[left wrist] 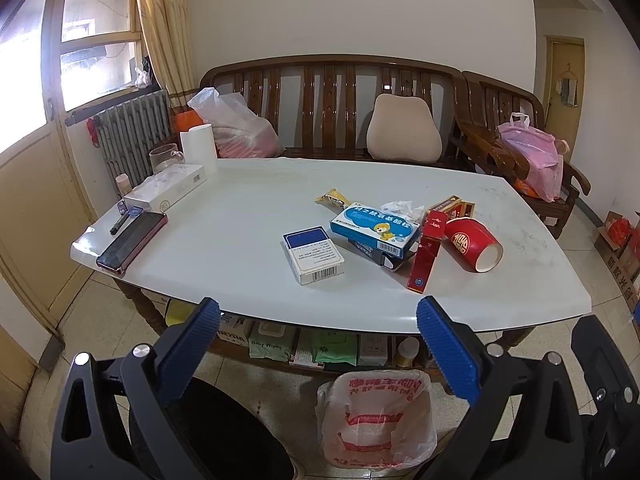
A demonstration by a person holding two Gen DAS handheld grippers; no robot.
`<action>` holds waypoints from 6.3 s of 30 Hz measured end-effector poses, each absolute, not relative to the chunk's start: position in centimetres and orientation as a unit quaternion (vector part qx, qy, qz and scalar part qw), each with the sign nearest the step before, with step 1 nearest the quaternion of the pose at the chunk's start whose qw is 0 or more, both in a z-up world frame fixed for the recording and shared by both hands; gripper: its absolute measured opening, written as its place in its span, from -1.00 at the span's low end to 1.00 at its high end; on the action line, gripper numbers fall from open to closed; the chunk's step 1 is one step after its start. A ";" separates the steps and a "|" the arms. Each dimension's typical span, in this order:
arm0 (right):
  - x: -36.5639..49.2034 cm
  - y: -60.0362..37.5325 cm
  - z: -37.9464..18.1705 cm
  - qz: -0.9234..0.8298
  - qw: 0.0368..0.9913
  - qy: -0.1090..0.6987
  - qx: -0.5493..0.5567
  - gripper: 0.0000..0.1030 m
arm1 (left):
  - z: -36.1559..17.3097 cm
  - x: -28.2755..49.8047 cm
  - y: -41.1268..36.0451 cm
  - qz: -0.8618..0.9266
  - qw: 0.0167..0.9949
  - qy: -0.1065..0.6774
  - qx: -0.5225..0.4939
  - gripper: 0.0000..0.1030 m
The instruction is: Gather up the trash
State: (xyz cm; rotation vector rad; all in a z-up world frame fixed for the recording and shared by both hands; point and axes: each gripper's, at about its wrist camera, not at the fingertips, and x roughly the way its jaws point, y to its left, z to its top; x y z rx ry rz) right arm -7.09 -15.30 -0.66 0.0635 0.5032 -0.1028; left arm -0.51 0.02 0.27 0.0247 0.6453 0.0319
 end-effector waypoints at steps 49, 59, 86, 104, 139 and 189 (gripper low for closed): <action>-6.8 -15.7 -0.4 -0.045 0.967 0.250 0.031 0.90 | 0.3 -0.4 0.0 0.024 0.947 0.319 0.021 0.88; -1.7 -17.1 -1.2 -0.025 0.957 0.288 0.018 0.90 | 0.0 3.6 0.5 0.029 0.924 0.382 0.016 0.88; 8.9 -23.4 -1.8 -0.012 0.930 0.368 -0.003 0.90 | -1.0 15.8 2.6 0.033 0.869 0.493 -0.029 0.87; 14.3 -23.7 -4.2 0.007 0.910 0.412 -0.032 0.90 | -3.6 20.1 1.3 0.038 0.847 0.531 -0.003 0.87; 19.6 -23.2 -10.1 0.016 0.877 0.476 -0.053 0.90 | -10.3 25.0 2.8 0.044 0.803 0.594 -0.011 0.87; 19.4 -24.5 -10.3 0.032 0.886 0.462 -0.017 0.29 | -9.8 27.2 4.9 -0.005 0.794 0.605 -0.054 0.26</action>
